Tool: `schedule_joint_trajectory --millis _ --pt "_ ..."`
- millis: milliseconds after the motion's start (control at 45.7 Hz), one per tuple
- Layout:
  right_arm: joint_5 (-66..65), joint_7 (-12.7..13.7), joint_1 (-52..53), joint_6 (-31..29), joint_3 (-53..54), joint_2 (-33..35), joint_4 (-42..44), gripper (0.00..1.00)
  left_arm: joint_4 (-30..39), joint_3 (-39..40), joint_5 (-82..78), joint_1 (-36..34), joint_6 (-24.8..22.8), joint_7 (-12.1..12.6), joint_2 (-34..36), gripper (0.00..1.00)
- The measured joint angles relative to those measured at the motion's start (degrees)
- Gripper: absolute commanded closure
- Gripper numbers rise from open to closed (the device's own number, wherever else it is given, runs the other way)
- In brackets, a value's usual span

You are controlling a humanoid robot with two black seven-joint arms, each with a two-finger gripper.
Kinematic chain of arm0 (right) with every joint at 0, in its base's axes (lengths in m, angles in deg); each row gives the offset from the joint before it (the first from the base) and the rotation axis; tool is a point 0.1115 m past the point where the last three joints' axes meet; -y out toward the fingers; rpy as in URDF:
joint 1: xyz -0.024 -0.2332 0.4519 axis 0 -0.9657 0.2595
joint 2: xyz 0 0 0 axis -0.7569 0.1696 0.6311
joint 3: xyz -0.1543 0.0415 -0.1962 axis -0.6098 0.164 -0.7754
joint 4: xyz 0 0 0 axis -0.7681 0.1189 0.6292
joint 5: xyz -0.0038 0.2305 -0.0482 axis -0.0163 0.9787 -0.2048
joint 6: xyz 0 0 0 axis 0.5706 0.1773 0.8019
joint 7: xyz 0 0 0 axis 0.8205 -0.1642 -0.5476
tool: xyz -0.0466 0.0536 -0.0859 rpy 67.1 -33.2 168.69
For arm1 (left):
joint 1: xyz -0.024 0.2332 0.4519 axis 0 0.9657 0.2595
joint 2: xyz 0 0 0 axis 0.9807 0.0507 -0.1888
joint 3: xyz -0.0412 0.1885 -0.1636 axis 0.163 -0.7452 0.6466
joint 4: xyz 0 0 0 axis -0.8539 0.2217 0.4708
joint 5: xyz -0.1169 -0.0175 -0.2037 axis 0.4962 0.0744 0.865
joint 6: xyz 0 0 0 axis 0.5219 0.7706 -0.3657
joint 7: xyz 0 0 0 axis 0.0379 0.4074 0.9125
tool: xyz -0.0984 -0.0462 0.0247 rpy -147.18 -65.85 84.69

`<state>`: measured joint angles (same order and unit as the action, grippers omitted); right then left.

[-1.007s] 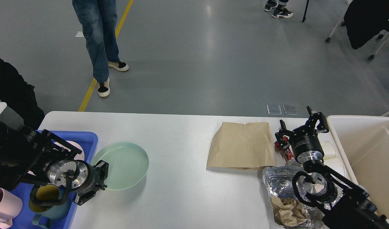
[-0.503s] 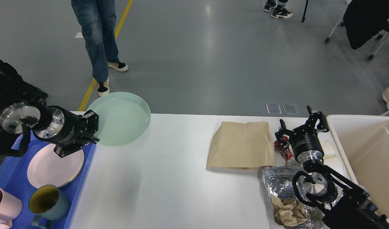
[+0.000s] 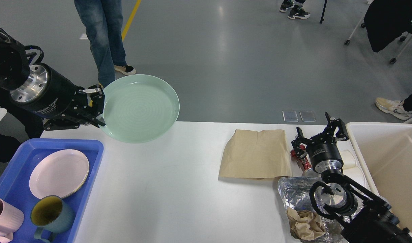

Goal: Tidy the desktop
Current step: 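Lift the pale green plate and carry it over the blue tray, then lower the green plate onto the pink plate and release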

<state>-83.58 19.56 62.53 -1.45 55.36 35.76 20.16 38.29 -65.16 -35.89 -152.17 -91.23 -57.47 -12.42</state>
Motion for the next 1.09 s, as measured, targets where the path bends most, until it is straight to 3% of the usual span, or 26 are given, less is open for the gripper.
schedule_joint_trajectory --millis 131,394,591,700,875,1007,1094 --pt "0.0 0.0 0.0 0.0 0.0 0.0 0.0 0.0 -4.4 -1.5 -0.7 4.5 -0.2 0.2 1.5 1.0" --pt "0.0 0.0 0.0 0.0 0.0 0.0 0.0 0.0 -20.3 -1.0 -2.1 19.9 -0.4 0.5 9.0 1.0" --pt "0.0 0.0 -0.1 0.0 0.0 0.0 -0.1 0.0 -33.8 6.2 -6.5 35.0 0.5 0.9 15.1 1.0" --pt "0.0 0.0 -0.1 0.0 0.0 0.0 -0.1 0.0 -42.2 13.8 -8.5 46.3 0.5 2.9 16.3 1.0" --pt "0.0 0.0 -0.1 0.0 0.0 0.0 -0.1 0.0 -51.7 24.9 -11.3 58.8 -0.6 9.7 20.1 1.0" --pt "0.0 0.0 -0.1 0.0 0.0 0.0 -0.1 0.0 -58.8 29.7 -12.8 67.2 -0.7 10.3 20.7 1.0" --pt "0.0 0.0 -0.1 0.0 0.0 0.0 -0.1 0.0 -62.9 30.9 -13.8 71.5 -0.7 9.3 20.5 1.0"
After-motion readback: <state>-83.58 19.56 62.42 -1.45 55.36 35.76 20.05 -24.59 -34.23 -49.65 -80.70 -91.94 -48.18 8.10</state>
